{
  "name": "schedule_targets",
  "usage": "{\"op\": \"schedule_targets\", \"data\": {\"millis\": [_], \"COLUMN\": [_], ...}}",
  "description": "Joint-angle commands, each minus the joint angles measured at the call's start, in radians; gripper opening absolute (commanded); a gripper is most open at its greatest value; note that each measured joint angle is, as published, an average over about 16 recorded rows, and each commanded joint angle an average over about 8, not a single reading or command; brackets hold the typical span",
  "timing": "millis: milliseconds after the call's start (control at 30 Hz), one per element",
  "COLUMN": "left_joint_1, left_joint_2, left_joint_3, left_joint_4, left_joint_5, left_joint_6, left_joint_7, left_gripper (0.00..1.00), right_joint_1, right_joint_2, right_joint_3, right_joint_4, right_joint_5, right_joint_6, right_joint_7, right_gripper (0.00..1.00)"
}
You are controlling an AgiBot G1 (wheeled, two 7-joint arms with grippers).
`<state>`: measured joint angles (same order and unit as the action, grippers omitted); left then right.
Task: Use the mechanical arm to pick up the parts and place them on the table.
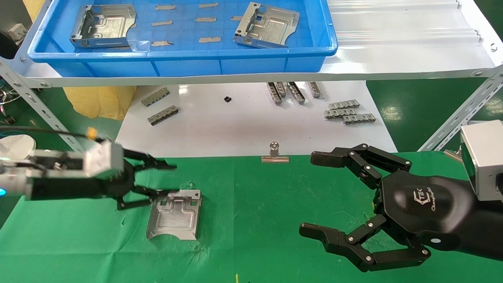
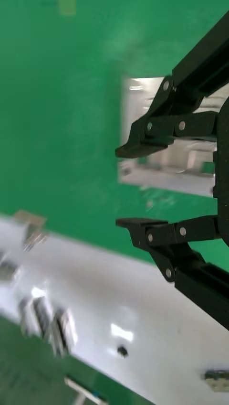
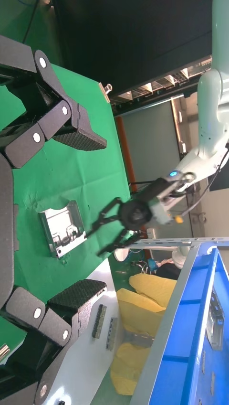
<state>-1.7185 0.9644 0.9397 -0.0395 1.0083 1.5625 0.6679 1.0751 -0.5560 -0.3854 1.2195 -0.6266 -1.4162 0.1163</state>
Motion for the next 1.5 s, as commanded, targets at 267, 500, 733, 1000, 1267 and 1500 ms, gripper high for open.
{"op": "schedule_targets", "data": {"millis": [267, 500, 733, 1000, 1267, 1500], "left_joint_1": [0.044, 0.042, 0.089, 0.169, 0.25, 0.322], "left_joint_2": [-0.037, -0.035, -0.06, -0.102, -0.145, -0.183], "left_joint_3": [-0.059, -0.055, -0.103, -0.184, -0.265, -0.337], "left_joint_4": [0.014, 0.005, -0.094, -0.261, -0.428, -0.577], "left_joint_5": [-0.092, -0.081, -0.096, -0.122, -0.149, -0.172], "left_joint_6": [0.046, 0.042, 0.033, 0.019, 0.004, -0.009], "left_joint_7": [-0.116, -0.105, -0.164, -0.264, -0.365, -0.454], "left_gripper": [1.0, 1.0, 1.0, 1.0, 1.0, 1.0], "right_joint_1": [0.0, 0.0, 0.0, 0.0, 0.0, 0.0], "right_joint_2": [0.0, 0.0, 0.0, 0.0, 0.0, 0.0], "right_joint_3": [0.0, 0.0, 0.0, 0.0, 0.0, 0.0], "right_joint_4": [0.0, 0.0, 0.0, 0.0, 0.0, 0.0], "right_joint_5": [0.0, 0.0, 0.0, 0.0, 0.0, 0.0], "right_joint_6": [0.0, 0.0, 0.0, 0.0, 0.0, 0.0], "right_joint_7": [0.0, 0.0, 0.0, 0.0, 0.0, 0.0], "right_gripper": [1.0, 1.0, 1.0, 1.0, 1.0, 1.0]}}
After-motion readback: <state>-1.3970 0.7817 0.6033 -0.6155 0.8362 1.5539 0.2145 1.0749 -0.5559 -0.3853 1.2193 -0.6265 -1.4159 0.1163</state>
